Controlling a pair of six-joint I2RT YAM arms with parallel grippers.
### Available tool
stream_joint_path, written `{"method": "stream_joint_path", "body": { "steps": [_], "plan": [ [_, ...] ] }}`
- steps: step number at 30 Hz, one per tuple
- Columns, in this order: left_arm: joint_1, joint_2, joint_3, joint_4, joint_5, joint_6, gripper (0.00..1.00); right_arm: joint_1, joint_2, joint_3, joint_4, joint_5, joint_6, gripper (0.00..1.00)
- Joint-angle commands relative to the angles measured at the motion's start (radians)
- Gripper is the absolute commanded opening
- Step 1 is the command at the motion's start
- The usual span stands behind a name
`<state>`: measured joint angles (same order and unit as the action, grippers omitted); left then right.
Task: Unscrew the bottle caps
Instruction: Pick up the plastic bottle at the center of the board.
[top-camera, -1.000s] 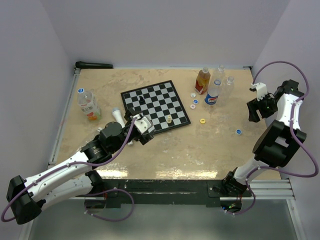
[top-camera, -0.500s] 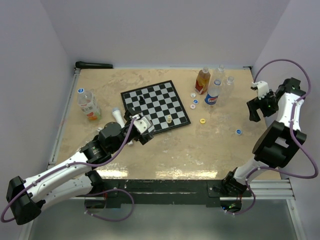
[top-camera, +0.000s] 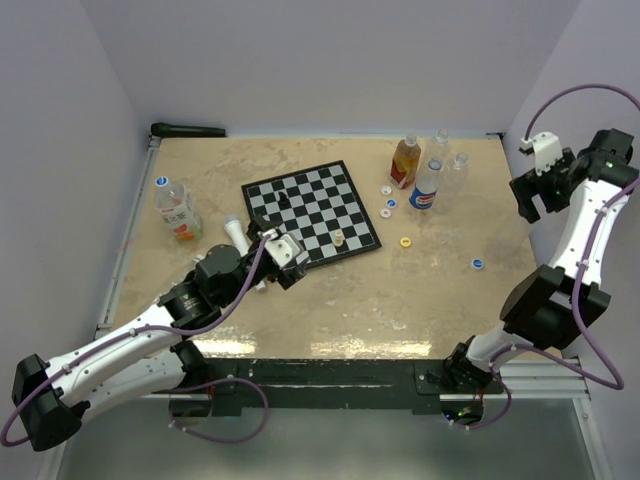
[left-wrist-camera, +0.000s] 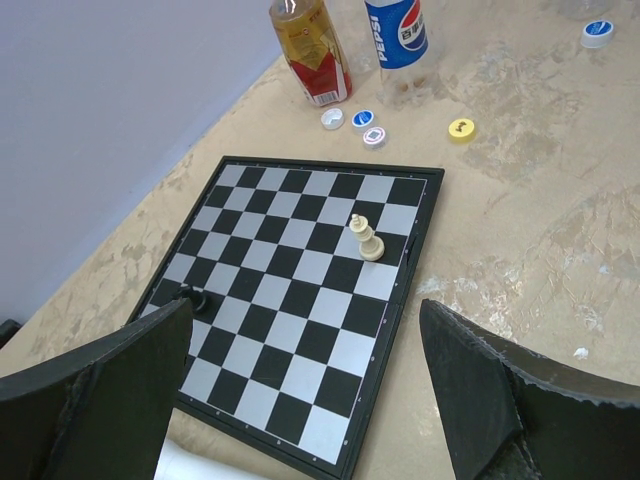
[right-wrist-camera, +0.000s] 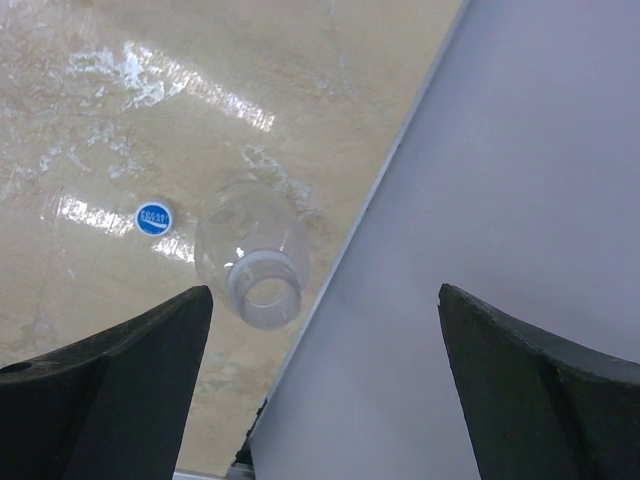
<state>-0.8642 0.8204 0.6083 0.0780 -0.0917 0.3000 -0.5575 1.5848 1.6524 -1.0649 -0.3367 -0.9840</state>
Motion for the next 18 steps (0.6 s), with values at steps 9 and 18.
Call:
{"method": "stream_joint_path", "body": {
  "steps": [9,18],
  "plan": [
    [0.005,-0.027,0.007,0.009,0.010,0.011,1.00,0.065,-0.060,0.264,-0.173,-0.133,0.002,0.98],
    [0.005,-0.030,0.007,0.009,-0.003,0.010,1.00,0.267,-0.127,0.280,-0.132,-0.148,0.105,0.98]
  ]
}}
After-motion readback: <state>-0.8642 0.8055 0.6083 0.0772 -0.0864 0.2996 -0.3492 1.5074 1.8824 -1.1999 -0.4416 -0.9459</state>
